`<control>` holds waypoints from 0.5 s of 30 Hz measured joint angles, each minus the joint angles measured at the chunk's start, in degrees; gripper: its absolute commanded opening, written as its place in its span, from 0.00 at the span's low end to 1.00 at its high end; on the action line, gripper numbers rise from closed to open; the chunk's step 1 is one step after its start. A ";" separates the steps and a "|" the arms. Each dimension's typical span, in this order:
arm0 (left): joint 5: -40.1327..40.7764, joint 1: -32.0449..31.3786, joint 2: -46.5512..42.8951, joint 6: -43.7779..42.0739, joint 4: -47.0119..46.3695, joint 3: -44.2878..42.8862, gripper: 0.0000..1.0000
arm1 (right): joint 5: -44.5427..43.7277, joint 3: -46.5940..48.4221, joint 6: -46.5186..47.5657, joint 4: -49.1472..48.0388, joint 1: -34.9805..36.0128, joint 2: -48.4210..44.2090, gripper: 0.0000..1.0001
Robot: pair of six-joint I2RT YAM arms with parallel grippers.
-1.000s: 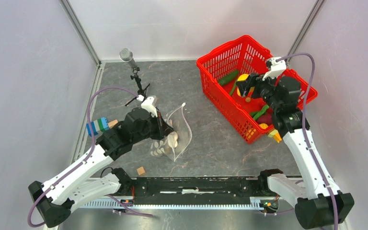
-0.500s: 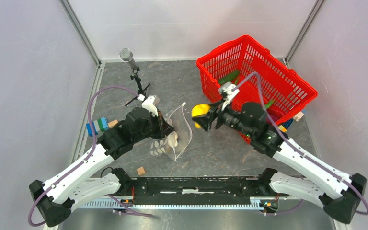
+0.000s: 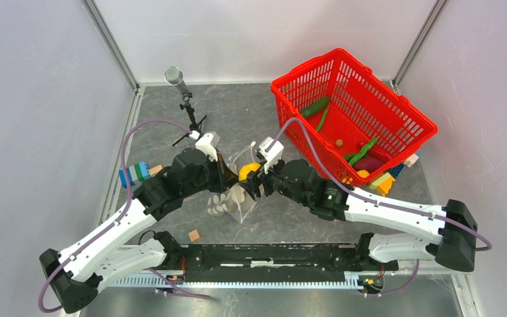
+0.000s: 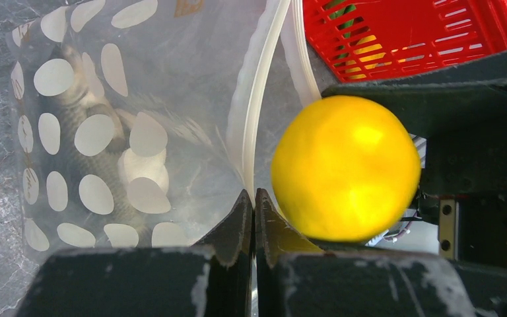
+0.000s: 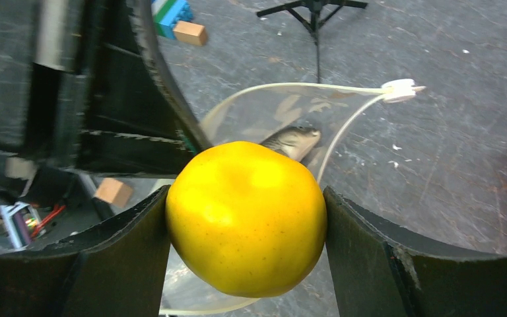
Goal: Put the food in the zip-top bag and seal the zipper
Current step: Place the fake fruit in the zipper food storage bag.
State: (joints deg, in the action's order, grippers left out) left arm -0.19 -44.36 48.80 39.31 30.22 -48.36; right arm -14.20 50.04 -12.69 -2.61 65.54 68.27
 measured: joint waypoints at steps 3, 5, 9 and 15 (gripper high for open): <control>0.26 0.00 -0.63 0.00 0.13 0.00 0.02 | -1.92 0.02 0.20 -0.52 0.00 0.26 0.69; 0.39 0.00 -0.85 0.00 0.15 0.00 0.02 | -2.91 0.20 0.37 -0.83 0.00 0.55 0.76; 0.68 0.00 -0.85 0.00 0.15 0.00 0.02 | -4.15 0.74 0.61 -0.79 0.00 1.99 0.86; 1.46 0.00 -1.14 0.00 0.24 0.00 0.02 | -4.35 0.74 0.90 -0.57 0.04 2.05 0.98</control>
State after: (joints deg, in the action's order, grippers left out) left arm 1.28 -44.36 47.66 39.31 30.46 -48.36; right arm -18.55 50.78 -11.79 -3.18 65.58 70.32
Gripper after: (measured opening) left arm 0.039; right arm 0.976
